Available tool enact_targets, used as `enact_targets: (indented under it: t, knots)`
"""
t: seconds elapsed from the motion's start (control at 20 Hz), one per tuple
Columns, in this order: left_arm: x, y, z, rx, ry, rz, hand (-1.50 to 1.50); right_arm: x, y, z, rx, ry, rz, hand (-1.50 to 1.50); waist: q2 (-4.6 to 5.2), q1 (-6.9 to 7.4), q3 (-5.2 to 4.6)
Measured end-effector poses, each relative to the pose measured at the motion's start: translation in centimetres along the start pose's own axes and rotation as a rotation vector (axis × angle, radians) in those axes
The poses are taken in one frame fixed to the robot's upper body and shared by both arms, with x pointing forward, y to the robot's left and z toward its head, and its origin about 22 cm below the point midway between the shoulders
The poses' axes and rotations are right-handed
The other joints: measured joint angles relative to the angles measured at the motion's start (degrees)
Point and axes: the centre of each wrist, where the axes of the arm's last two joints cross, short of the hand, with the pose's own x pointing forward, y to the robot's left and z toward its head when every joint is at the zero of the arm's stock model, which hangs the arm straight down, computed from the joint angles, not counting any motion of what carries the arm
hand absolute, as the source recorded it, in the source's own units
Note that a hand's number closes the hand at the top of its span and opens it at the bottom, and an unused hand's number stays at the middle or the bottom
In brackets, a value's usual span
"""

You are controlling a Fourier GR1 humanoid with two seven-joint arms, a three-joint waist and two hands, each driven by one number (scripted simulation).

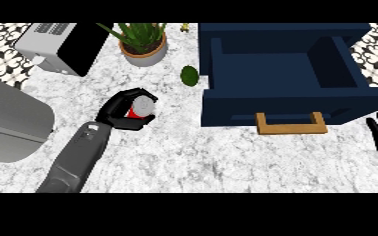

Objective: Pick up the can, place it into the drawer and close the drawer

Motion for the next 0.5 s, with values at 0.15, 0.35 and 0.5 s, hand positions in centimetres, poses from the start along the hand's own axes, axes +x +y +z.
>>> enact_targets:
  t: [0.15, 0.35, 0.5]
  knots:
    - [0.1, -0.6, -0.5, -0.011, -0.005, 0.031, 1.50, -0.2, 0.3, 0.4, -0.004, 0.001, -0.004, -1.50, -0.05, 0.11, -0.01]
    - [1.3, -0.5, -1.4, -0.042, -0.021, 0.058, 1.50, 0.1, 0.1, -0.4, -0.001, -0.006, -0.007, -1.50, -0.12, 0.41, 0.01]
    - [0.7, -0.9, -0.7, 0.010, -0.041, 0.079, 1.50, -0.1, -0.1, 0.0, -0.014, -0.006, -0.004, -1.50, -0.21, 0.61, 0.03]
